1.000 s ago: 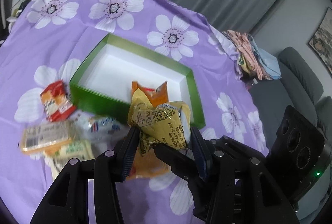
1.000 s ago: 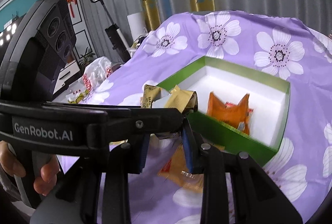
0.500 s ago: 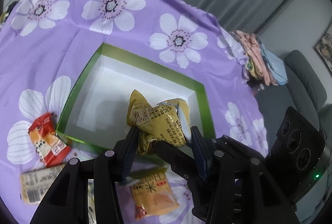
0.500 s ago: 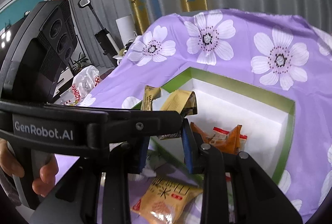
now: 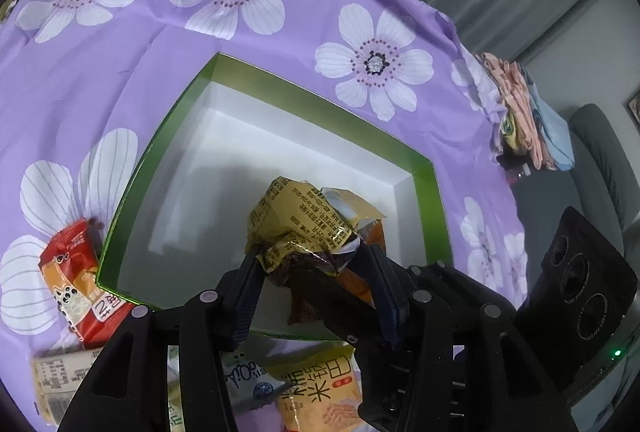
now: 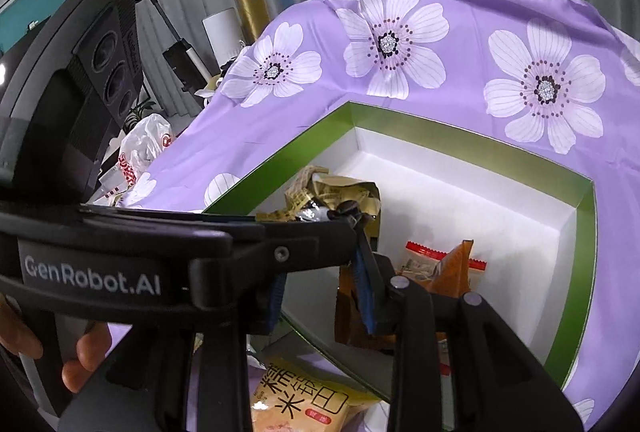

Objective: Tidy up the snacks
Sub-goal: 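Carry the gold-yellow packet into the green box and open the right gripper, then withdraw the right gripper from the box toward the remaining snacks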

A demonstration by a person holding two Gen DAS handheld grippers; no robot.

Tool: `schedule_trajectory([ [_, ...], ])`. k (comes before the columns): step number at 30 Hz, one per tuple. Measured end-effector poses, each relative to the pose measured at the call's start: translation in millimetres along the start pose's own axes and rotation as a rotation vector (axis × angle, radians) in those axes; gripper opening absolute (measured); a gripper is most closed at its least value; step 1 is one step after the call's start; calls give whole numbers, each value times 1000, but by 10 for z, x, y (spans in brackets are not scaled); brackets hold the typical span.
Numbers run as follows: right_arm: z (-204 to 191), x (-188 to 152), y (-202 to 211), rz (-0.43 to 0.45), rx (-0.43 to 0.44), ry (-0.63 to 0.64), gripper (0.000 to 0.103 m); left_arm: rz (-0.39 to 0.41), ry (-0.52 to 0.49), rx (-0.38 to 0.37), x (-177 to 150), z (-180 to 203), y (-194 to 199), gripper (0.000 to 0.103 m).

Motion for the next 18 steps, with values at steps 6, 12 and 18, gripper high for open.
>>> schedule_trajectory([
  [6, -2, 23, 117, 28, -23, -11, 53, 34, -18, 35, 27, -16, 80, 57],
  [12, -73, 27, 394, 54, -99, -2, 68, 87, -28, 59, 63, -39, 280, 78],
  [18, -156, -18, 739, 93, -210, -2, 87, 139, -37, 109, 36, -116, 519, 85],
])
Point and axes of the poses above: each gripper's, at about its wrist camera, not at the fingertips, and y roughly against the way its jaws point, z to its right, x to its top, the point moved 8 cm from there along -y, roughly the way its jaws point, and after that the axes turned 10 degrees about x, right-handed, at the moved point
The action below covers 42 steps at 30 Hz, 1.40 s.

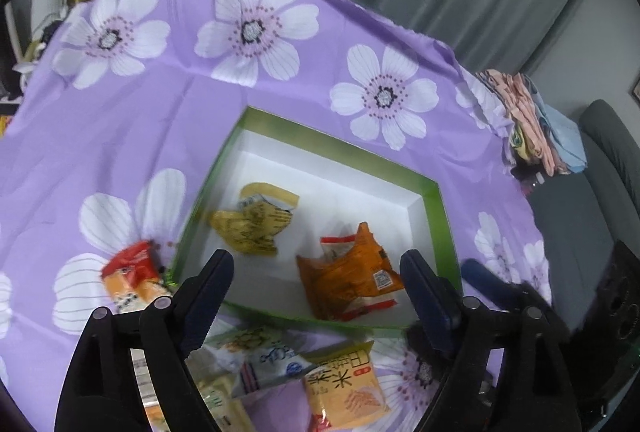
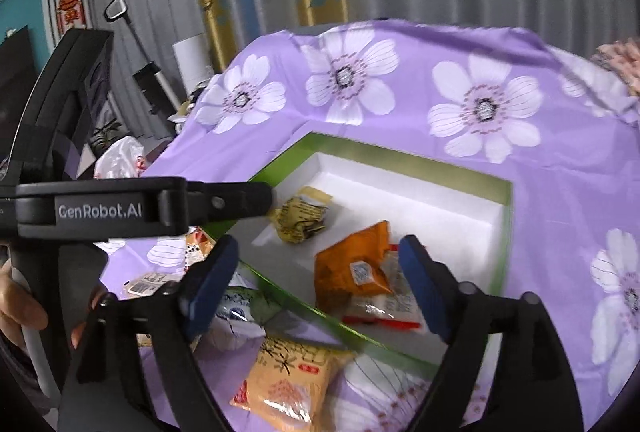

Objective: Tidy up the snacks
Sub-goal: 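Withdraw the right gripper from the box toward the remaining snacks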

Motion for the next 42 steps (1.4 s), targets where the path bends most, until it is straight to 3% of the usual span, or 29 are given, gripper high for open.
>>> schedule_trajectory([
  [4, -35, -12, 205, 15, -66, 20, 94, 26, -5, 17, -28, -48, 134, 101],
  [8, -62, -51, 381, 27, -87, 15, 98, 49, -18, 51, -99, -100, 249, 101],
  [17, -166, -84, 644, 49, -92, 17, 99, 53, -14, 48, -266, -122, 474, 101],
  [25, -151, -238, 721, 28, -84, 8, 100, 9, -15, 27, -540, -11, 494, 102],
  [37, -28, -756, 699, -59, -26, -72, 102, -80, 5, -73, -987, 176, 463, 102],
  [42, -10, -954, 675, -90, -9, -95, 102, -47, 29, -165, -1051, 205, 545, 102],
])
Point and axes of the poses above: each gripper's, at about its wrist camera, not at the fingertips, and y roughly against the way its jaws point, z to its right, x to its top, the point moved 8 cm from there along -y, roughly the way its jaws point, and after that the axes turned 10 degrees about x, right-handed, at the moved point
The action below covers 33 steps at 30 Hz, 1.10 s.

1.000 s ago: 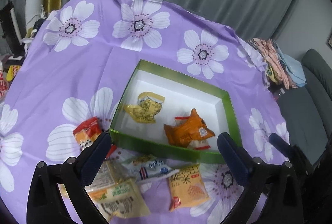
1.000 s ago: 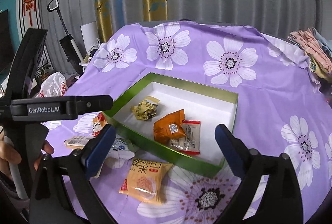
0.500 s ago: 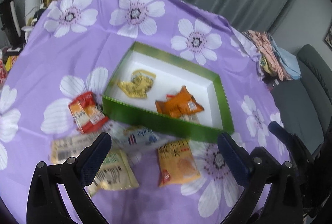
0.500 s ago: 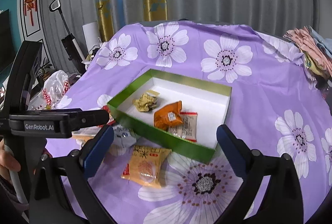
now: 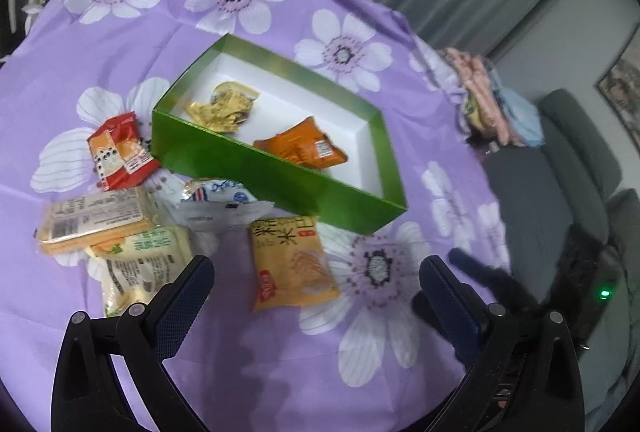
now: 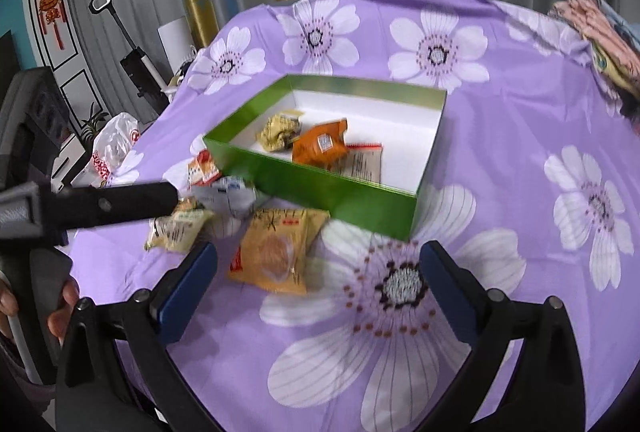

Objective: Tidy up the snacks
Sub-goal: 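Withdraw the right gripper from the box toward the remaining snacks, then grasp the yellow rice-cracker bag with the right gripper and lift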

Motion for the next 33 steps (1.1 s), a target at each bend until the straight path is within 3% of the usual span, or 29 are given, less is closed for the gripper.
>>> schedule_trajectory([
  [3, 9, -64, 8, -5, 2, 2, 102, 20, -38, -36, -60, 57, 10, 102],
  [8, 94, -150, -39, -23, 22, -11, 102, -92, -44, -99, -307, 26, -162, 102],
  [13, 163, -275, -197, -65, 58, -56, 102, -104, -16, -30, -375, -74, -257, 102],
  [19, 47, -398, -418, -106, 116, -41, 99, -130, 13, -41, -392, -44, -474, 102],
  [28, 4, -453, -717, -135, 187, -53, 78, -117, -11, -20, -359, -32, -697, 102],
  [33, -17, -449, -836, -144, 210, -58, 69, -125, -20, -12, -337, -61, -795, 91],
])
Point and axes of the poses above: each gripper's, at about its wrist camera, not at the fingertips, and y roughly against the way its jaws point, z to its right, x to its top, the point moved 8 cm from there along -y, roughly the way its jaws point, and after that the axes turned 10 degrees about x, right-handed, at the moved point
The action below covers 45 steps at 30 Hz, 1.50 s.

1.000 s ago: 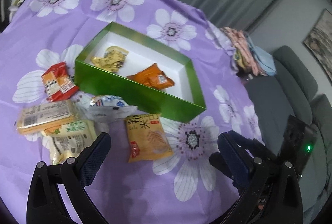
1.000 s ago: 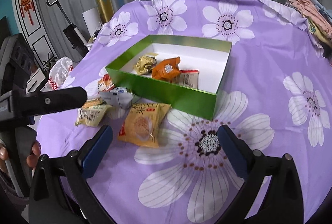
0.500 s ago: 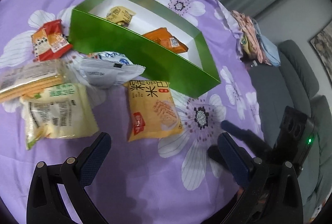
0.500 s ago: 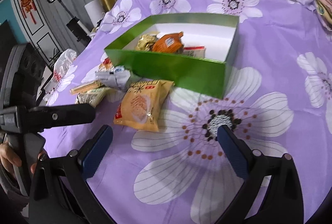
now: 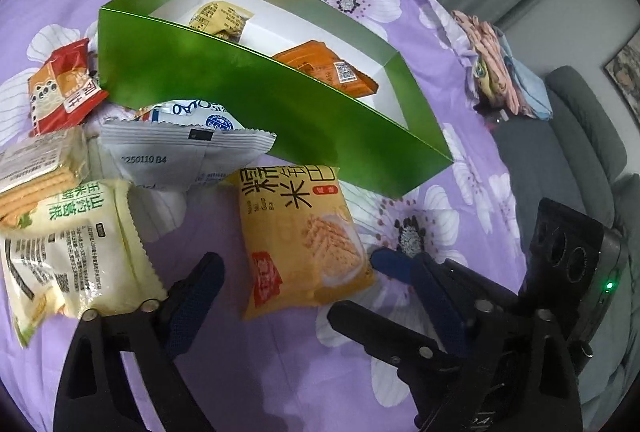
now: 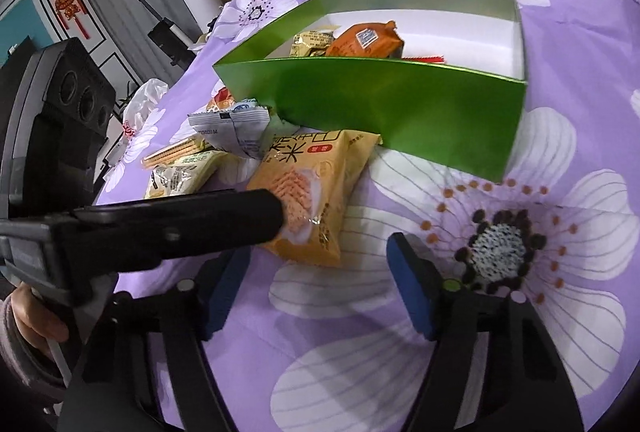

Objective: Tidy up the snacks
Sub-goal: 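Grasp the yellow rice-cracker bag with the right gripper and lift, then carry the yellow rice-cracker bag into the green box and open the right gripper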

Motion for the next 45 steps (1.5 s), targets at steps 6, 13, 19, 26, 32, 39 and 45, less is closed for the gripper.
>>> schedule_trajectory([
  [6, -16, 73, -93, -7, 14, 27, 59, -8, -4, 12, 33, -33, -92, 79],
  [13, -52, 102, -175, -28, 35, 54, 44, -18, -12, 30, 59, -50, -137, 61],
  [19, -36, 81, -155, -29, 27, 59, 36, -16, 10, 26, 73, -118, -121, 53],
  [26, -155, 26, -45, -7, 26, 73, 32, 10, -26, 58, 22, -49, 37, 53],
  [32, -323, -35, 200, 39, 0, 108, 32, 43, -77, 55, -86, 109, 246, 53],
  [39, -428, 140, 541, 133, -36, 148, 32, 125, -134, 24, 40, 398, 536, 53],
  [45, -410, 350, 718, 191, -53, 162, 32, 164, -169, 8, 247, 587, 643, 53],
])
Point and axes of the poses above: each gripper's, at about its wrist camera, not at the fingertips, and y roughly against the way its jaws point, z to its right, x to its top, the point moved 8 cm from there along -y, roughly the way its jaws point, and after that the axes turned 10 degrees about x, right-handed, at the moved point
